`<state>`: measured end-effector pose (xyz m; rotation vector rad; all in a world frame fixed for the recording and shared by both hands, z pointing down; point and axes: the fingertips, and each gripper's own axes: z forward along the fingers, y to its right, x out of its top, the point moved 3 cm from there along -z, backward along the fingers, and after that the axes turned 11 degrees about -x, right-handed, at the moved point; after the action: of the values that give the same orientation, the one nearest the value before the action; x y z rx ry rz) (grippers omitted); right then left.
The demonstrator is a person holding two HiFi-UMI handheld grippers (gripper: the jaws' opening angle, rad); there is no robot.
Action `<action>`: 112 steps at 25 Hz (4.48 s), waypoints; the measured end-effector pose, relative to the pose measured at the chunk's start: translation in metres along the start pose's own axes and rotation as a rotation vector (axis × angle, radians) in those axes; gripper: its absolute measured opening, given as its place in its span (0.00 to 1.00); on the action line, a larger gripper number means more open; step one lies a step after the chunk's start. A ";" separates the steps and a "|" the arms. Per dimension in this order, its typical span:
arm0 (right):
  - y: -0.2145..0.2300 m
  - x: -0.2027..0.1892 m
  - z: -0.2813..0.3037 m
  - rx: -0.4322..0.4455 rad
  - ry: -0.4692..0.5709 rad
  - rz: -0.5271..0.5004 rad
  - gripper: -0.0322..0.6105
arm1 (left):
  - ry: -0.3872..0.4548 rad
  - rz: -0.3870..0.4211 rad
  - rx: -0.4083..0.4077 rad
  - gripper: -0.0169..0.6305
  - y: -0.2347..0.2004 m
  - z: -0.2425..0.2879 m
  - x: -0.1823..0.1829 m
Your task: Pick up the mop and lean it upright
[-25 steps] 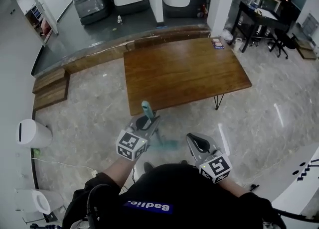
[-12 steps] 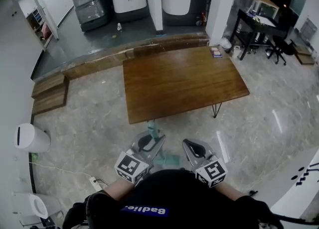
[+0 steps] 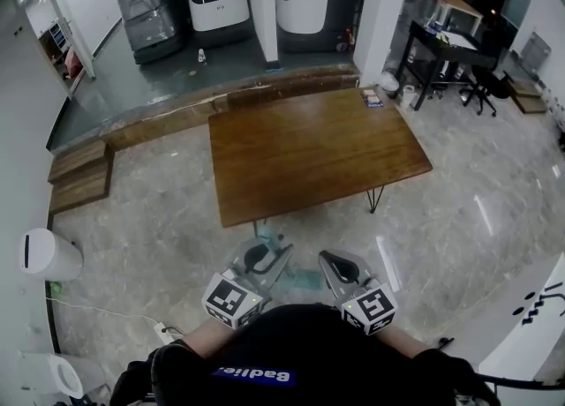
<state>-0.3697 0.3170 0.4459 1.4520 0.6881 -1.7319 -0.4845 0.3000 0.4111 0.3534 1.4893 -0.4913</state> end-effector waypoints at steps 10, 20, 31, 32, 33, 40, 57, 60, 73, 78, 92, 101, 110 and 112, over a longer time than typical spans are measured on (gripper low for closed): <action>-0.001 0.000 -0.010 -0.068 0.001 0.010 0.07 | -0.019 0.009 -0.063 0.20 0.005 0.005 0.001; -0.019 0.000 -0.029 -0.189 0.000 0.020 0.07 | -0.024 0.032 -0.236 0.20 0.028 0.002 0.003; -0.032 -0.011 -0.049 -0.361 -0.015 0.060 0.06 | -0.035 0.042 -0.416 0.20 0.042 0.010 -0.001; -0.030 -0.014 -0.051 -0.369 -0.010 0.062 0.06 | -0.034 0.045 -0.425 0.20 0.043 0.012 0.000; -0.027 -0.016 -0.053 -0.378 -0.003 0.062 0.06 | -0.033 0.047 -0.434 0.20 0.045 0.014 0.000; 0.005 -0.014 -0.070 -0.403 0.026 0.062 0.06 | -0.040 0.062 -0.471 0.20 0.064 0.045 0.007; 0.134 -0.016 -0.158 -0.459 0.069 0.077 0.06 | -0.041 0.084 -0.484 0.20 0.132 0.173 0.028; 0.151 -0.020 -0.178 -0.472 0.070 0.078 0.06 | -0.026 0.090 -0.496 0.20 0.145 0.193 0.024; 0.203 -0.042 -0.239 -0.622 0.088 0.163 0.06 | -0.027 0.083 -0.608 0.20 0.196 0.273 0.029; 0.217 -0.046 -0.244 -0.688 0.079 0.185 0.05 | -0.037 0.076 -0.665 0.20 0.198 0.300 0.034; 0.273 -0.013 -0.175 -0.826 0.027 0.159 0.05 | -0.038 0.040 -0.882 0.20 0.140 0.360 0.027; 0.294 -0.005 -0.134 -0.820 0.035 0.166 0.05 | -0.024 0.086 -0.889 0.20 0.104 0.388 0.039; 0.351 0.011 -0.143 -0.761 0.094 0.139 0.05 | -0.024 0.110 -0.792 0.19 0.102 0.430 0.049; 0.365 0.013 -0.152 -0.732 0.103 0.130 0.05 | -0.041 0.113 -0.766 0.19 0.111 0.443 0.046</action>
<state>0.0160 0.2289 0.4259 1.0368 1.1104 -1.1236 -0.0478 0.1629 0.3833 -0.1769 1.4923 0.1770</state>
